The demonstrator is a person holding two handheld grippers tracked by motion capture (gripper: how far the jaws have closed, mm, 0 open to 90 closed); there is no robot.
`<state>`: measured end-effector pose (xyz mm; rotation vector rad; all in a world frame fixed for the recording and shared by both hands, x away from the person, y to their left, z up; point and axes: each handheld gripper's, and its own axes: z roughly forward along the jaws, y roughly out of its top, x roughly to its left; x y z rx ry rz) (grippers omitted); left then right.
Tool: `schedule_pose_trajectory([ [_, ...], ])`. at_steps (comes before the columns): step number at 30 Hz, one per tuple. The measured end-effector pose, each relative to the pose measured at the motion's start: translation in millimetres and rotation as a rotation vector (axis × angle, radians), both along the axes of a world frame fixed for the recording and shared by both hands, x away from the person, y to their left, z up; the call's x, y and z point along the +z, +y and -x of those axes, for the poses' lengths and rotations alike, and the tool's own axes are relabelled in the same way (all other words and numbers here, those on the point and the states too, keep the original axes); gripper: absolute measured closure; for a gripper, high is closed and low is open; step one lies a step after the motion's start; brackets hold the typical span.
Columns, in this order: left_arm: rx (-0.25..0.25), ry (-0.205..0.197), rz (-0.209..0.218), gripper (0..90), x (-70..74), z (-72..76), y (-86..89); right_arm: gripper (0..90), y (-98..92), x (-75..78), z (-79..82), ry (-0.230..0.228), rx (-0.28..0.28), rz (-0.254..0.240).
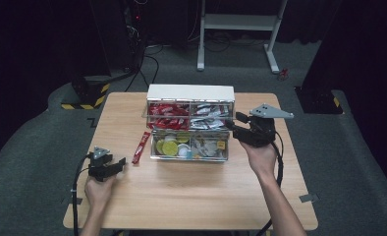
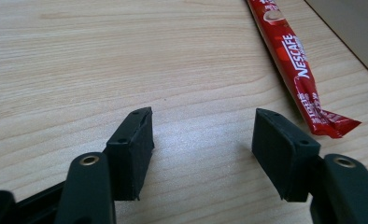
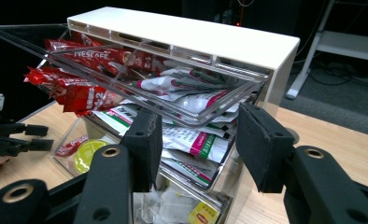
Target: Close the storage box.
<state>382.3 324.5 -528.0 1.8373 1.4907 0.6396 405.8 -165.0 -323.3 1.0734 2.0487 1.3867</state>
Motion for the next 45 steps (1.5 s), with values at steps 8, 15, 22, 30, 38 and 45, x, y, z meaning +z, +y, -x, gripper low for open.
schedule_pose_trajectory([
  [8, -0.002, -0.001, 0.003, 37.9, -0.1, 0.0, 0.5, 50.2, -2.1, -1.7, 1.6, 0.002, -0.007, 0.007],
  [15, -0.001, -0.003, 0.005, 37.8, -0.2, -0.1, 0.7, 49.5, -5.1, -7.7, 2.4, 0.015, -0.006, 0.004],
  [22, -0.003, -0.001, 0.003, 37.7, -0.1, 0.0, 0.5, 49.3, -8.0, -12.1, 3.1, 0.018, -0.009, 0.001],
  [30, -0.001, 0.000, -0.019, 37.3, -0.1, -0.3, -1.9, 48.8, -9.6, -16.8, 2.5, 0.026, -0.007, -0.006],
  [38, 0.001, 0.000, -0.024, 37.1, -0.2, -0.1, -2.9, 48.5, -11.2, -20.9, 1.8, 0.033, -0.006, -0.008],
  [45, 0.000, 0.001, -0.026, 37.1, -0.2, -0.2, -3.1, 48.4, -13.0, -22.4, 1.9, 0.034, -0.008, -0.005],
])
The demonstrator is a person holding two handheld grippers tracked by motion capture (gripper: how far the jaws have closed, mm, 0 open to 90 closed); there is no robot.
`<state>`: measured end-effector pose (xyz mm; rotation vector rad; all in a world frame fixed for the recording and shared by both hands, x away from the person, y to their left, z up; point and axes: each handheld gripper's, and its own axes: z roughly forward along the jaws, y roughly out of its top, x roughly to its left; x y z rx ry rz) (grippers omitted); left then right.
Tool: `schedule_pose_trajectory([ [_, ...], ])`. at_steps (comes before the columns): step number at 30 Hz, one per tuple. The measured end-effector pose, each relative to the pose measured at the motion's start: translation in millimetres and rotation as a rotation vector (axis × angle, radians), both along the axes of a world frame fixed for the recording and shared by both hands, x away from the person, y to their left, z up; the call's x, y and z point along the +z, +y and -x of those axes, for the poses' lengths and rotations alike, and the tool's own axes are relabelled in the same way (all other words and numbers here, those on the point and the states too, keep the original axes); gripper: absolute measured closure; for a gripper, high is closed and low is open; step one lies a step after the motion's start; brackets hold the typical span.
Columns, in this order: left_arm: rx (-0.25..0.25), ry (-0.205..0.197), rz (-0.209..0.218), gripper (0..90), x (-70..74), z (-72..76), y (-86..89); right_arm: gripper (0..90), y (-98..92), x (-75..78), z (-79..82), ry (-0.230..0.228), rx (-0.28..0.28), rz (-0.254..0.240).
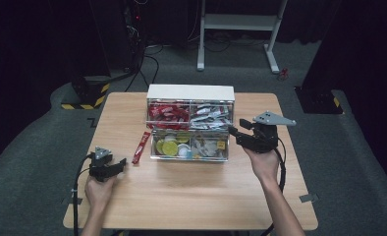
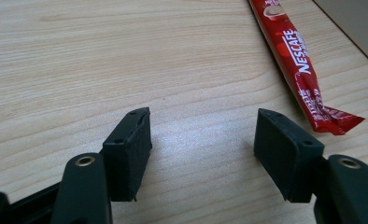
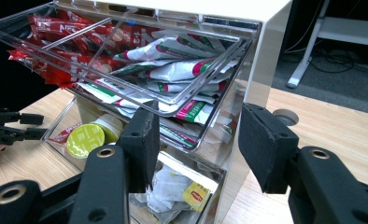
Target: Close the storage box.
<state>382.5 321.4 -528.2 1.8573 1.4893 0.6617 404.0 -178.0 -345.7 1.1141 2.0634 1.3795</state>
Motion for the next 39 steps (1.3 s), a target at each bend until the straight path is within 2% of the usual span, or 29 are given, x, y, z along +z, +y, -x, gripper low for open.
schedule_pose_trajectory([
  [10, -0.002, -0.001, -0.008, 37.0, 0.0, -0.2, -0.1, 48.2, -5.8, -6.3, -0.5, 0.014, -0.010, -0.005],
  [23, -0.001, -0.003, -0.015, 36.9, -0.2, -0.2, -0.8, 48.1, -35.2, -11.2, 7.7, -0.001, -0.049, -0.047],
  [39, 0.000, -0.002, -0.014, 36.8, -0.2, -0.2, -0.9, 47.8, -71.9, -46.3, 18.7, 0.016, -0.136, -0.077],
])
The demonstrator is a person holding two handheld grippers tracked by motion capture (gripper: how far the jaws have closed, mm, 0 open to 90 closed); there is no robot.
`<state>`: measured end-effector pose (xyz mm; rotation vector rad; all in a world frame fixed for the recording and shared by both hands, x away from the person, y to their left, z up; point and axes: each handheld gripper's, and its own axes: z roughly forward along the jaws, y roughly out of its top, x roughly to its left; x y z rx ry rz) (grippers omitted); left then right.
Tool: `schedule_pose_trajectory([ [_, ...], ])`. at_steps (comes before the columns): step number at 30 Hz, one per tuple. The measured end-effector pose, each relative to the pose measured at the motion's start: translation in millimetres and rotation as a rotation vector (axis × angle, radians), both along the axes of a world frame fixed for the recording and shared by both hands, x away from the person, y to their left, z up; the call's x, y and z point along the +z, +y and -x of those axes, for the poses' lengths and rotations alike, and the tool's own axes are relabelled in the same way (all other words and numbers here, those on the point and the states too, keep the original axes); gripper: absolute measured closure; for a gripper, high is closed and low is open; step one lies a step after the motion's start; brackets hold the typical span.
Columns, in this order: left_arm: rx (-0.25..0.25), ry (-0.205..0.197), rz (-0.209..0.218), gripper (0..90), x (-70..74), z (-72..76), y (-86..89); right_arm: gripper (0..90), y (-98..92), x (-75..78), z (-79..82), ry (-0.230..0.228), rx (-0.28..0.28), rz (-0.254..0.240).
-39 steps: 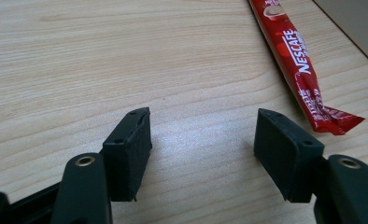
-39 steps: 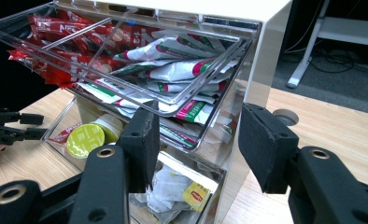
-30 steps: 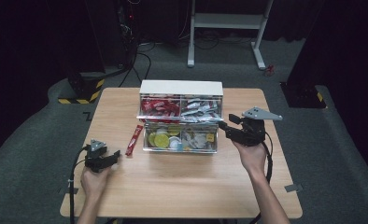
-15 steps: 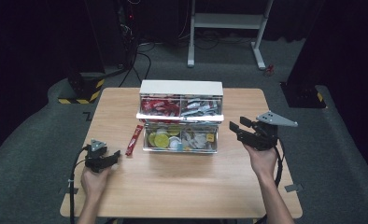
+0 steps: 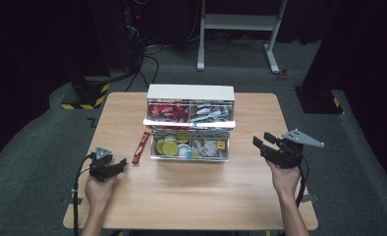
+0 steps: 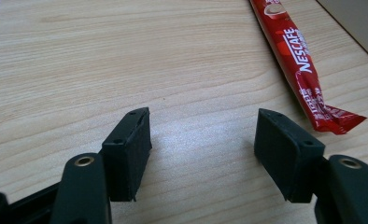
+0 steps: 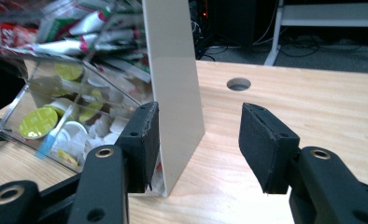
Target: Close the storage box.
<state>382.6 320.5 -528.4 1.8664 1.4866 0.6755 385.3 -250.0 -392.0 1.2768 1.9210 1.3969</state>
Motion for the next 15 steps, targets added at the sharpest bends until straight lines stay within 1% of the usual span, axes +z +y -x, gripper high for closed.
schedule_pose_trajectory([
  [4, 0.000, -0.001, 0.002, 36.7, 0.0, 0.0, 0.2, 47.8, -3.6, -11.1, 1.3, 0.012, -0.011, 0.001],
  [9, -0.001, 0.000, -0.001, 36.8, 0.1, 0.0, 0.2, 47.6, -5.3, -29.9, 1.7, 0.040, -0.031, 0.011],
  [11, 0.000, 0.000, -0.001, 36.7, 0.0, 0.0, 0.2, 47.6, -6.6, -37.3, 1.6, 0.044, -0.045, 0.016],
  [13, -0.001, 0.000, 0.000, 36.7, 0.0, 0.0, 0.2, 47.6, -7.2, -44.5, 0.7, 0.057, -0.053, 0.021],
  [15, 0.000, 0.000, 0.000, 36.7, 0.0, 0.0, 0.0, 47.6, -6.7, -53.8, -1.2, 0.075, -0.065, 0.038],
])
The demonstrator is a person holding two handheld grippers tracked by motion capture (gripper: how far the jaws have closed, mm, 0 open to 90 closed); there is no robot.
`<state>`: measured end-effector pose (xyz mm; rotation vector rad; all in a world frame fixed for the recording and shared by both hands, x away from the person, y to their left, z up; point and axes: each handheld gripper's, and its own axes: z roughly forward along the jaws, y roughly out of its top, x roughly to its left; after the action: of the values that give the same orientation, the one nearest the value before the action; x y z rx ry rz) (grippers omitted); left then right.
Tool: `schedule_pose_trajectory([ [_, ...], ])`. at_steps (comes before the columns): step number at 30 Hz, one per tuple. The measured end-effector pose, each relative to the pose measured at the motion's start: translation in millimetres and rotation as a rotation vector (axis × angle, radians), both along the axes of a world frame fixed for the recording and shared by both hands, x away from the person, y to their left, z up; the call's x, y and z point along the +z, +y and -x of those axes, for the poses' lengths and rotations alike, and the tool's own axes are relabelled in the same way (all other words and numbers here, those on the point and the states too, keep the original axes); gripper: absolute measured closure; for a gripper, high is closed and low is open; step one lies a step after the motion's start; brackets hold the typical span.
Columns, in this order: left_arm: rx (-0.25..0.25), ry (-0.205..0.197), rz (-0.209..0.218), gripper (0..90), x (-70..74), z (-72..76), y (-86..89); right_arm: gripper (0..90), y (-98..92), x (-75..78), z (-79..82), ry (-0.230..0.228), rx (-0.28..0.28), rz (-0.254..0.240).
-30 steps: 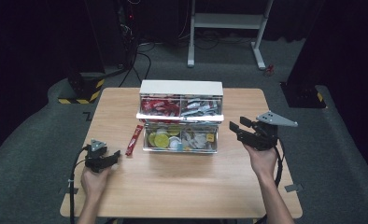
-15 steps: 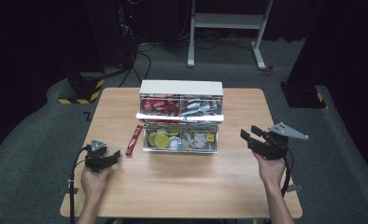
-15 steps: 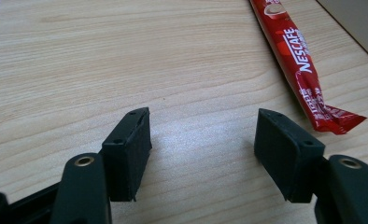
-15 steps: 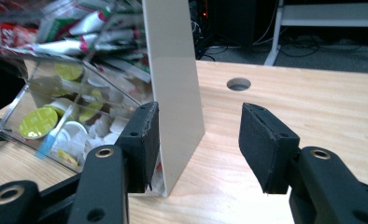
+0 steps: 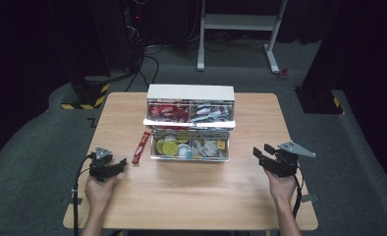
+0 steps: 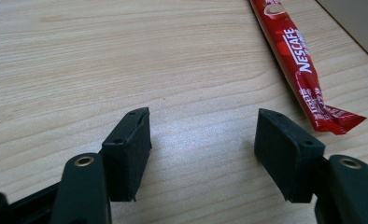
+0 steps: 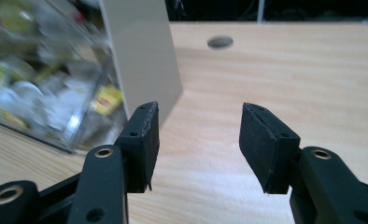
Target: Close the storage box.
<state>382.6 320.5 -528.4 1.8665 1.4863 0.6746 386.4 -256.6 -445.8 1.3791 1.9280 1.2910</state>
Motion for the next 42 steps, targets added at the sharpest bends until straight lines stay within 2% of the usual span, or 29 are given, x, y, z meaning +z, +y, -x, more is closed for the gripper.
schedule_pose_trajectory([
  [8, 0.000, 0.000, 0.001, 36.5, -0.1, 0.1, -0.3, 47.1, 0.8, -32.4, -10.6, 0.074, -0.041, 0.062],
  [20, 0.000, 0.000, 0.001, 36.4, -0.1, 0.1, -0.3, 44.2, 12.0, -59.7, -26.6, 0.145, -0.067, 0.168],
  [24, -0.001, 0.000, 0.000, 36.3, -0.1, 0.0, -0.5, 41.2, 12.4, -64.7, -31.9, 0.153, -0.092, 0.194],
  [29, -0.003, 0.001, 0.000, 35.9, 0.0, 0.0, -0.4, 37.9, 13.2, -73.9, -36.1, 0.183, -0.116, 0.217],
  [33, -0.003, 0.002, 0.000, 35.8, 0.0, 0.0, -0.4, 37.4, 16.5, -76.8, -37.6, 0.172, -0.115, 0.259],
  [42, -0.004, 0.002, -0.001, 35.4, 0.0, 0.1, -0.4, 29.4, 16.9, -77.1, -36.7, 0.189, -0.152, 0.255],
])
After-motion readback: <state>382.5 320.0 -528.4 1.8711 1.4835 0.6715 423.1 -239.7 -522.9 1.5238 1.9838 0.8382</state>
